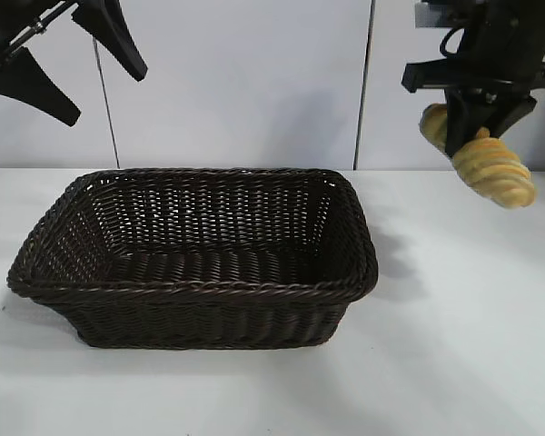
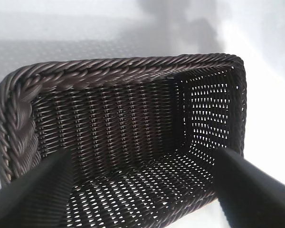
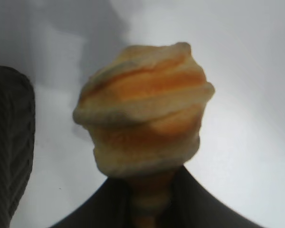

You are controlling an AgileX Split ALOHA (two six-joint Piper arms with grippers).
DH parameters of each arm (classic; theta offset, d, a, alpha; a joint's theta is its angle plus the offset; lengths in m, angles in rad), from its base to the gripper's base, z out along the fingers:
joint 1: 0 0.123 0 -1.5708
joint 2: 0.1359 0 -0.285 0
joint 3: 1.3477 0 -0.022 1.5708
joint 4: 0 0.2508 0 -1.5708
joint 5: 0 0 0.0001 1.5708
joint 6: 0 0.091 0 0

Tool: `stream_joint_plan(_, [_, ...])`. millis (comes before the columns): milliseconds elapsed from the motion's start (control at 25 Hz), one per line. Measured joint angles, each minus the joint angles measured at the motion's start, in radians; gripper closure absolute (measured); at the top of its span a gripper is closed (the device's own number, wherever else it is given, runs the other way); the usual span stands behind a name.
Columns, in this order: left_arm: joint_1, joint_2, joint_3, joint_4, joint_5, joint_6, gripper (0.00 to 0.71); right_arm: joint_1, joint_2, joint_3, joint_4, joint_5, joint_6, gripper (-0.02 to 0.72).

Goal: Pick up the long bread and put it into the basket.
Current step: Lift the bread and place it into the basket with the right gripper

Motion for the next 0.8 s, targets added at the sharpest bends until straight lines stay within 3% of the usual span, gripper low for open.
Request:
stream_joint_plan(360, [0.0,0.0,0.0,0.0,0.0,0.0,0.124,0.187,0.0,0.0,0.013,-0.036,0.0,0.566])
stream_joint_plan(800, [0.0,0.0,0.0,0.0,0.0,0.0,0.124,0.377,0.067,0.0,0.027,-0.231,0.026,0.566])
